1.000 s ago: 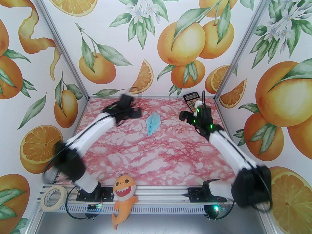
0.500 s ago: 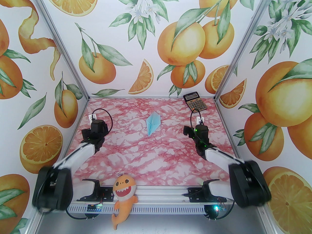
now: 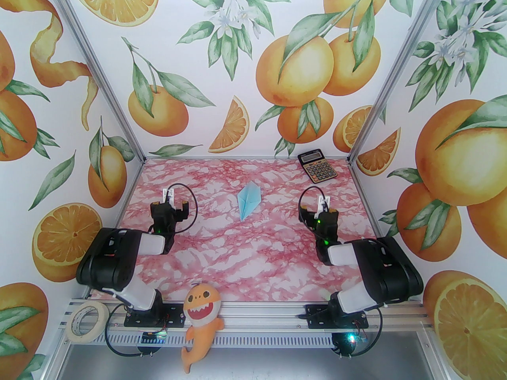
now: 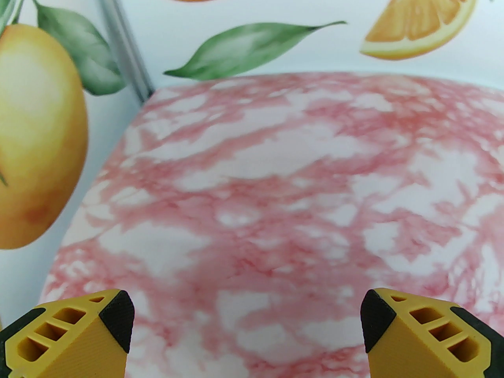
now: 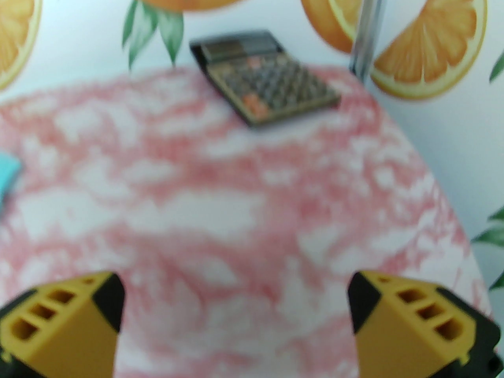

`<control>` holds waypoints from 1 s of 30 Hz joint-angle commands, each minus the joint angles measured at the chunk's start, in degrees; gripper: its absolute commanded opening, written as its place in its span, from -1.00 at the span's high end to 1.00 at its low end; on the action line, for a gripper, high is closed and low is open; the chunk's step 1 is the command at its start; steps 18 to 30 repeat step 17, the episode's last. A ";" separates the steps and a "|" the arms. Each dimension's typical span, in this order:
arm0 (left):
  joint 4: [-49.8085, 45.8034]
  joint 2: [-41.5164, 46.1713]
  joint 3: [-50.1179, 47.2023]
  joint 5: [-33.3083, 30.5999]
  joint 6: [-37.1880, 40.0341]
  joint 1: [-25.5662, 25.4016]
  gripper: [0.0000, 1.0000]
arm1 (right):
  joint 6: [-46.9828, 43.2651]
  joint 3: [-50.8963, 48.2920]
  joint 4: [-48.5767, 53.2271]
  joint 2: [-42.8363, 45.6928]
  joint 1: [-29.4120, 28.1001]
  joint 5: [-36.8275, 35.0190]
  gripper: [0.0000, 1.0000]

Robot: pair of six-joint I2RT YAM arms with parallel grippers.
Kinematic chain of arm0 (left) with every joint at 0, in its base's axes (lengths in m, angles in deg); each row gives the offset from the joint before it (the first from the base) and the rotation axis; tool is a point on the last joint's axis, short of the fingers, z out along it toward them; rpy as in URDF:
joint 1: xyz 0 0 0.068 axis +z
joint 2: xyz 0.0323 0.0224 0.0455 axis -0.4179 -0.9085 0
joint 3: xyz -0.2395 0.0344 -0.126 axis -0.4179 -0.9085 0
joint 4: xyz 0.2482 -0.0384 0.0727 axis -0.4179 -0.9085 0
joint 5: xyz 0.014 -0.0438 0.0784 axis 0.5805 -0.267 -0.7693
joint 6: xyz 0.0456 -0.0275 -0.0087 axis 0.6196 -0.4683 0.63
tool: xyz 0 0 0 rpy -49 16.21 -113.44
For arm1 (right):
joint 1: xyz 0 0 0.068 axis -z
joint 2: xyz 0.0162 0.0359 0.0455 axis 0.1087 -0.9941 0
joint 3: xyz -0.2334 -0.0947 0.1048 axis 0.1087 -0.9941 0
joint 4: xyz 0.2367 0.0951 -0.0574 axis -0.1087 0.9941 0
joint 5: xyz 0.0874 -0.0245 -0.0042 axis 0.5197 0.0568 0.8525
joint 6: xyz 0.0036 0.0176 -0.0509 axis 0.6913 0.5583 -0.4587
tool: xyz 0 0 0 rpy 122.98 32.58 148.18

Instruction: Fold a paper plane with a square sheet of paper (fold left side to right side)

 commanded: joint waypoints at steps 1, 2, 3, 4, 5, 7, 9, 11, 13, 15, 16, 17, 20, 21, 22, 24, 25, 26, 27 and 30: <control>7.88 -0.36 -0.59 3.93 1.10 0.68 -1.00 | 1.86 2.58 -3.41 0.26 0.78 -2.87 -1.00; 7.21 -0.05 -0.50 4.02 0.99 0.64 -1.00 | 1.91 2.95 -2.55 0.31 0.67 -3.79 -1.00; 8.23 -0.49 -0.63 3.93 1.14 0.56 -1.00 | 1.71 2.20 -5.02 -0.22 0.59 -4.13 -1.00; 7.82 -0.24 -0.63 3.84 1.17 0.62 -1.00 | 1.79 1.71 -5.79 -0.16 0.54 -4.52 -1.00; 7.23 0.00 -0.50 3.93 1.05 0.55 -1.00 | 2.05 1.64 -5.45 0.09 0.61 -4.71 -1.00; 7.95 -0.35 -0.60 3.84 1.17 0.59 -1.00 | 2.16 2.38 -4.54 -0.14 0.47 -5.59 -1.00; 7.75 -0.22 -0.59 3.89 1.16 0.56 -1.00 | 2.00 2.37 -4.61 -0.23 0.25 -5.70 -1.00; 7.92 -0.28 -0.59 3.83 1.09 0.63 -1.00 | 1.64 2.52 -4.29 -0.15 -0.06 -5.86 -1.00; 7.71 -0.18 -0.59 3.88 1.15 0.61 -1.00 | 1.28 2.89 -3.75 -0.31 -0.21 -5.48 -1.00; 7.82 -0.22 -0.59 3.84 1.14 0.60 -1.00 | 1.30 2.87 -3.91 -0.34 -0.17 -5.43 -1.00; 7.74 -0.18 -0.59 3.88 1.16 0.60 -0.99 | 1.29 2.80 -3.94 -0.27 -0.23 -5.46 -1.00; 7.72 -0.18 -0.59 3.85 1.16 0.61 -1.00 | 1.30 2.87 -3.84 -0.26 -0.20 -5.48 -1.00; 7.72 -0.18 -0.59 3.85 1.16 0.61 -1.00 | 1.30 2.87 -3.84 -0.26 -0.20 -5.48 -1.00; 7.72 -0.18 -0.59 3.85 1.16 0.61 -1.00 | 1.30 2.87 -3.84 -0.26 -0.20 -5.48 -1.00; 7.72 -0.18 -0.59 3.85 1.16 0.61 -1.00 | 1.30 2.87 -3.84 -0.26 -0.20 -5.48 -1.00; 7.72 -0.18 -0.59 3.85 1.16 0.61 -1.00 | 1.30 2.87 -3.84 -0.26 -0.20 -5.48 -1.00; 7.72 -0.18 -0.59 3.85 1.16 0.61 -1.00 | 1.30 2.87 -3.84 -0.26 -0.20 -5.48 -1.00; 7.72 -0.18 -0.59 3.85 1.16 0.61 -1.00 | 1.30 2.87 -3.84 -0.26 -0.20 -5.48 -1.00; 7.72 -0.18 -0.59 3.85 1.16 0.61 -1.00 | 1.30 2.87 -3.84 -0.26 -0.20 -5.48 -1.00; 7.72 -0.18 -0.59 3.85 1.16 0.61 -1.00 | 1.30 2.87 -3.84 -0.26 -0.20 -5.48 -1.00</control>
